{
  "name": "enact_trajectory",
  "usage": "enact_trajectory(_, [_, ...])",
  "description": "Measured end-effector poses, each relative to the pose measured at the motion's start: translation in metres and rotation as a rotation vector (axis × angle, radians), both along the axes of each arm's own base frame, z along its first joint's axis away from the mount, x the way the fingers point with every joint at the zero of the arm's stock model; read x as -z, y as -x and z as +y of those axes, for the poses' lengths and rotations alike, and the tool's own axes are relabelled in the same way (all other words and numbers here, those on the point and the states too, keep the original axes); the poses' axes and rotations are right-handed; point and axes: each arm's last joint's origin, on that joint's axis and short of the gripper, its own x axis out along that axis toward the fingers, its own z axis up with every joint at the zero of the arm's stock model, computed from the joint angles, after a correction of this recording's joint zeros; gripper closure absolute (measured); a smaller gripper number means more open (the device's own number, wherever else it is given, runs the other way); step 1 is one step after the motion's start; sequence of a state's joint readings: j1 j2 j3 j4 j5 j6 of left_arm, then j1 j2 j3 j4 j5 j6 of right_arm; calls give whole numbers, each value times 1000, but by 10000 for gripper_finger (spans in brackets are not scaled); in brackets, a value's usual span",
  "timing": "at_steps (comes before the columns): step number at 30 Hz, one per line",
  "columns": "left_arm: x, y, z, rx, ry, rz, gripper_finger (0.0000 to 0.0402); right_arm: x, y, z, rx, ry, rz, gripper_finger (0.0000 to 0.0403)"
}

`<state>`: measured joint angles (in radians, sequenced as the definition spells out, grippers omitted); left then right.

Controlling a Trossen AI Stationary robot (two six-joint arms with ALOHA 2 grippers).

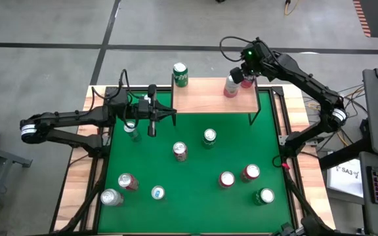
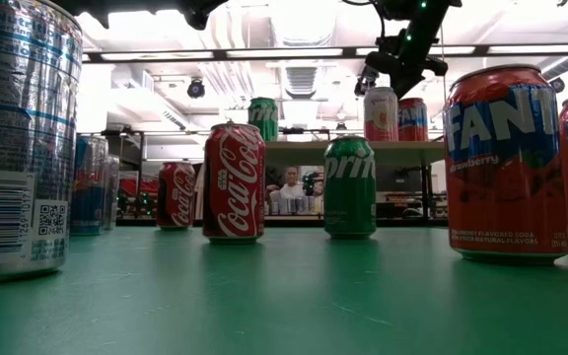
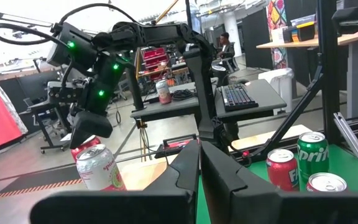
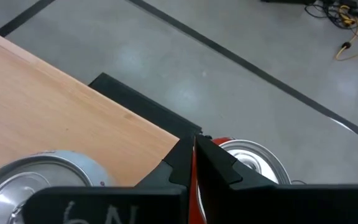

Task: Place canned beverage on shelf
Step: Put the top red soda can on the shelf

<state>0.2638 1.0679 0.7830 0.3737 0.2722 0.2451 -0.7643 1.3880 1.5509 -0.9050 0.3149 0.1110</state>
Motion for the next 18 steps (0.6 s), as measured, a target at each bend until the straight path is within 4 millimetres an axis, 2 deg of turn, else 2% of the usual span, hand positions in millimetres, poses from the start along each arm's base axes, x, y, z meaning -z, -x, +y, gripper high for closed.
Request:
enact_trajectory(8, [0,0,0,0,0,0,402,-16,13,13,-14,29,-46,392])
enact_trajectory(15, [0,0,0,0,0,0,402,-23,30,37,-141,-124,-94,392])
enact_trajectory(18, [0,0,0,0,0,0,402,-21,35,42,-121,-166,-74,392])
